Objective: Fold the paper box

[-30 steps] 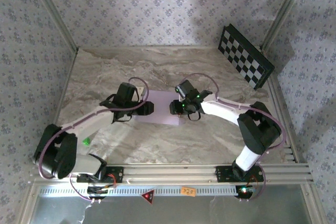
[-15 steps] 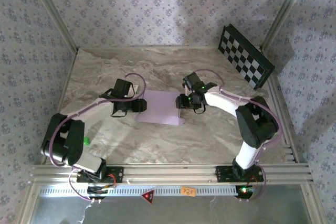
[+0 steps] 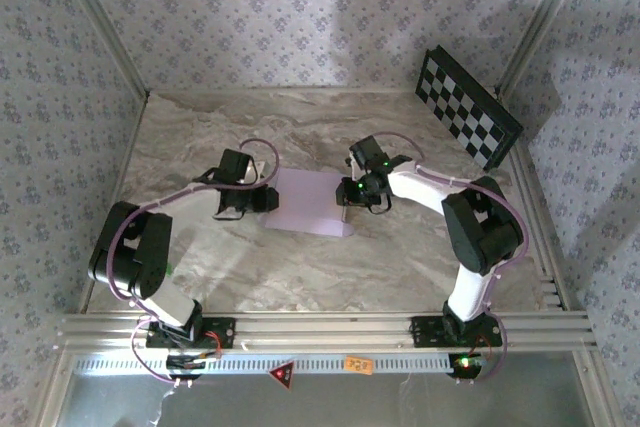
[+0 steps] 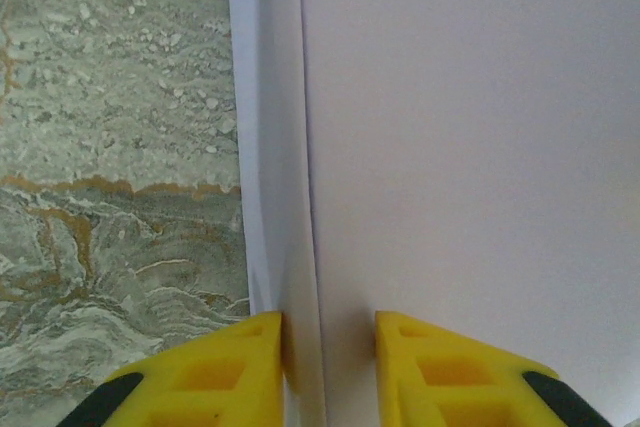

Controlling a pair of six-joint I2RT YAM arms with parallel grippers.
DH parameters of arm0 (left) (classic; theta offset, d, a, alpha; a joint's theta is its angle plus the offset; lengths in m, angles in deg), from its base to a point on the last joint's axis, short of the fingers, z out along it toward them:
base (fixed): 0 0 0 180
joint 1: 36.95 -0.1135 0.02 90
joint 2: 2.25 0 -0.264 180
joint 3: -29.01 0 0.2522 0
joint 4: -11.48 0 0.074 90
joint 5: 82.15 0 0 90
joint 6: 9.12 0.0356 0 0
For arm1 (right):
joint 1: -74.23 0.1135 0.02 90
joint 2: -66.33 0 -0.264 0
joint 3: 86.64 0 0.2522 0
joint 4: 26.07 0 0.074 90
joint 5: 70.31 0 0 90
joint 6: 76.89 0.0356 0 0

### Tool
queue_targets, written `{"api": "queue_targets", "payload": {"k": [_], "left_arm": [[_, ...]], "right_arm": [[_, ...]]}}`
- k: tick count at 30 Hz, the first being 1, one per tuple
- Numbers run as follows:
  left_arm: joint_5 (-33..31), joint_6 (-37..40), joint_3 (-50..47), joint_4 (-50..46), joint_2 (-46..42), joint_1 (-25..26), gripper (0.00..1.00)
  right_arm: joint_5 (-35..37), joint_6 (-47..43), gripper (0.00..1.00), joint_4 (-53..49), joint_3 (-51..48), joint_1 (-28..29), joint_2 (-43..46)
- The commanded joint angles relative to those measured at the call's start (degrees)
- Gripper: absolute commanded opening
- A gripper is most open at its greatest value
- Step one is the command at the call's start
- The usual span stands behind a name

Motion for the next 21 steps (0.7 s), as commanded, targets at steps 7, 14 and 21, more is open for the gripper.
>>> {"api": "queue_targets", "payload": {"k": [7,14,21], "left_arm": [[7.0,-3.6,-3.8,2.3,-5.5,7.6,0.18],[4.1,-8.0,-8.8,1.1,-12.7,11.5,0.14],[1.3,-10.9,-13.1,-0.9,-19.1,13.4,0.17]], "right_arm": [[-2.7,-2.1,0.18,-1.4,-1.6,1.0,1.5],[-1.9,-4.0,0.13,-5.8,-4.2,2.4,5.8],[-0.2,-4.1,0.19,-8.8,-6.3,4.7,8.8]]}}
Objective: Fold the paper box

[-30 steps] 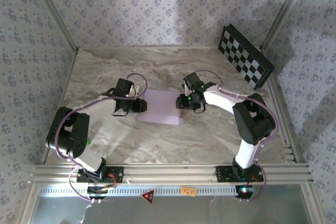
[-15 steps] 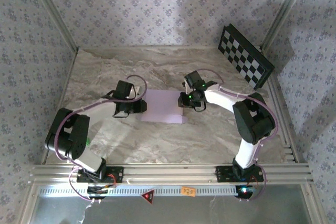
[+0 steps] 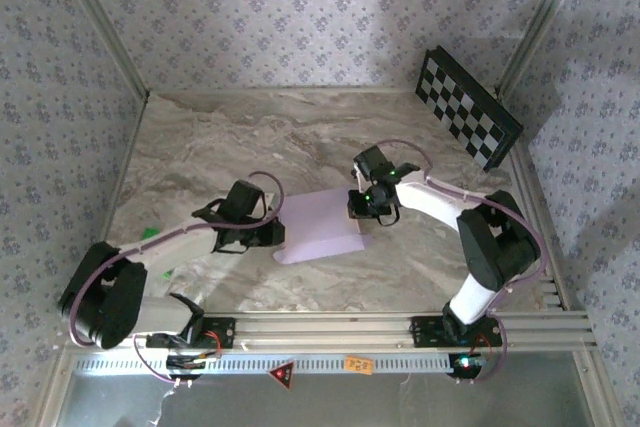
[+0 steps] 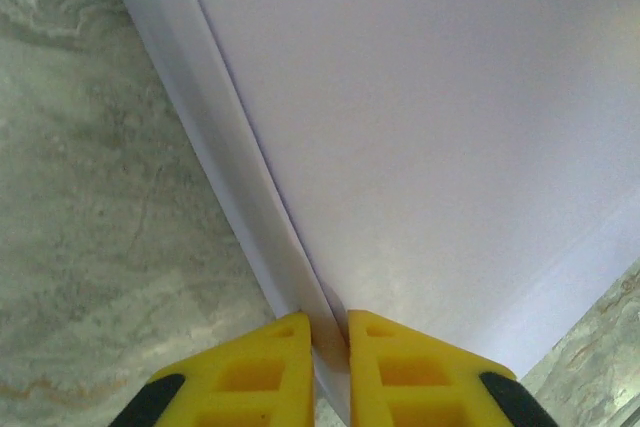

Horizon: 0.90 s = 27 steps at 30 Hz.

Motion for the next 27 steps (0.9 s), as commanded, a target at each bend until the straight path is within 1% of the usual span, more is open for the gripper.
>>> {"api": "queue_targets", "payload": {"k": [1,5,7,9,13,17,18,20,22,27], "left_arm": [[2.3,-1.3,-0.3,1.7,-3.9,1.4,0.2],[-1.6,0.5,1.8,-3.8,-8.3,1.1,0.37],[-2.8,2.6,3.7,-6.5,-9.3,0.6,0.47],[-2.8,5.3,5.7,-8.1,-9.1,-0.4,0.52],[0.0,13.7,12.3,-10.7,-4.9,-2.7,0.56],[0.7,23.8,20.9,-14.8,3.3,-3.5,0.58],[0.9,25.3,22.8,-15.6,5.3,-3.7,0.58],[2.7,28.2,27.1,-16.7,9.9,-3.9,0.57],[4.4,30.4,31.0,-18.2,14.7,-4.0,0.57],[8.1,34.9,39.5,-21.3,24.9,-4.1,0.57]], "right_arm": [[-3.1,-1.0,0.23,-2.9,-0.7,2.7,1.7],[1.4,-2.7,0.38,-5.1,0.0,3.1,4.4],[1.8,-3.5,0.44,-5.3,0.0,2.9,6.0],[1.3,-3.9,0.47,-5.3,-0.2,2.4,7.5],[0.5,-4.9,0.49,-5.3,0.0,1.4,9.3],[0.6,-5.6,0.51,-5.3,-0.2,0.8,10.8],[0.6,-6.0,0.52,-5.3,-0.4,0.6,11.3],[1.0,-6.7,0.59,-5.1,-1.2,0.5,12.9],[1.4,-8.4,0.61,-3.5,-2.5,0.5,14.7],[1.8,-11.1,0.62,-3.7,-4.3,0.1,18.3]]}}
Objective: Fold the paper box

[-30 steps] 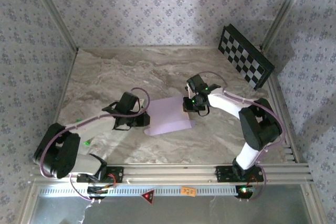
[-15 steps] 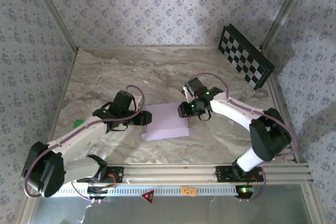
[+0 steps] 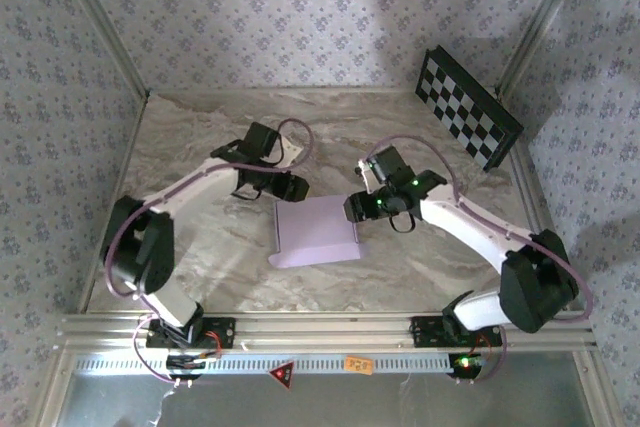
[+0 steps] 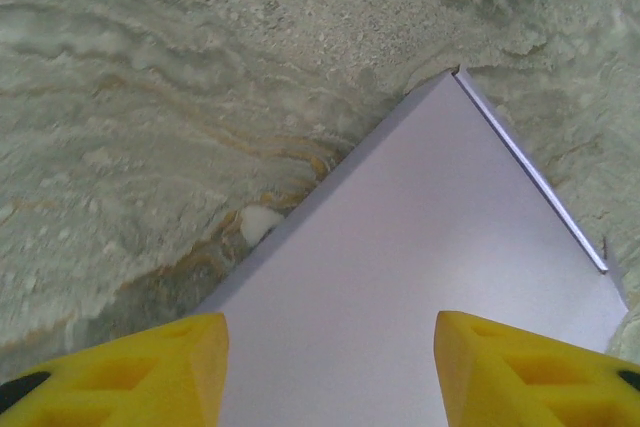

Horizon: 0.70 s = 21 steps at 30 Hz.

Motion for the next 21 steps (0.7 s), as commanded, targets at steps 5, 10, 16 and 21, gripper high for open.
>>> {"api": "queue_targets", "payload": {"k": [5,10,16,21], "left_arm": [[5.9,9.1,11.1,-8.1,12.0,-0.3,0.54],[6.1,10.9,15.3,-10.7,17.2,-0.5,0.53],[6.4,12.8,18.9,-13.9,21.2,-0.6,0.45],[6.2,13.5,19.3,-14.9,22.2,-0.9,0.37]], "right_arm": [[0.1,-2.9,0.62,-1.3,-0.9,-2.1,2.8],[0.4,-3.3,0.62,-1.7,-0.5,-2.5,2.9],[0.5,-3.2,0.62,-1.6,-0.5,-2.8,2.8],[0.5,-3.3,0.62,-2.0,-0.5,-3.2,2.7]]}}
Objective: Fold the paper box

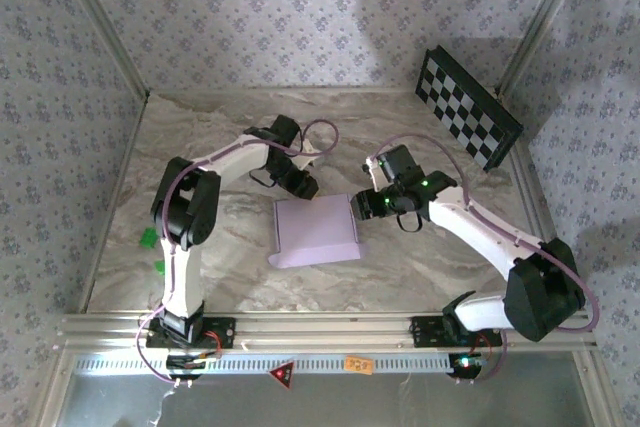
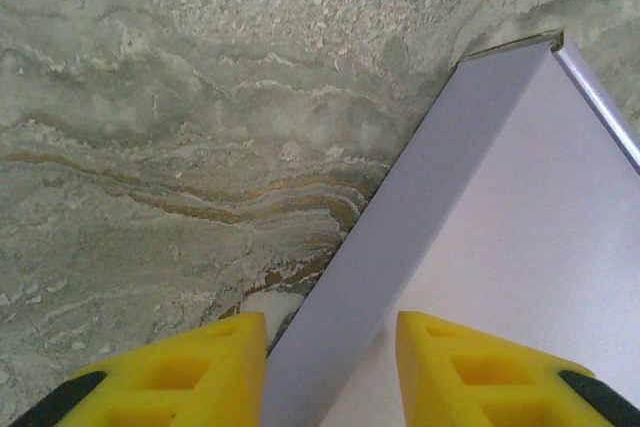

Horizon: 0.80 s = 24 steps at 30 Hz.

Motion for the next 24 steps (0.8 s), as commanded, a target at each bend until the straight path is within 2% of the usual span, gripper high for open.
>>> {"api": "queue_targets", "payload": {"k": [1,11,15,19,24], "left_arm": [[1.4,2.1,1.8,-3.2,1.3,-0.6,0.36],[1.0,1.6,1.9,-3.2,2.8,-0.6,0.29],[0.4,1.8,1.7,-3.2,2.9,-0.7,0.26],[0.1,1.7,1.8,-3.1,2.9,-0.7,0.22],[-0.1,1.9,2.2,-3.1,3.1,-0.6,0.2]], "right_arm": [[0.5,-1.3,0.62,-1.8,0.2,-0.6,0.7],[1.2,-1.9,0.61,-0.7,0.2,-0.7,0.8],[-1.3,-5.4,0.6,2.1,-1.4,0.1,2.2],[-3.6,-12.5,0.64,8.4,-5.4,3.3,5.2],[-3.8,-31.3,0.76,10.3,-8.2,11.6,6.8]]}}
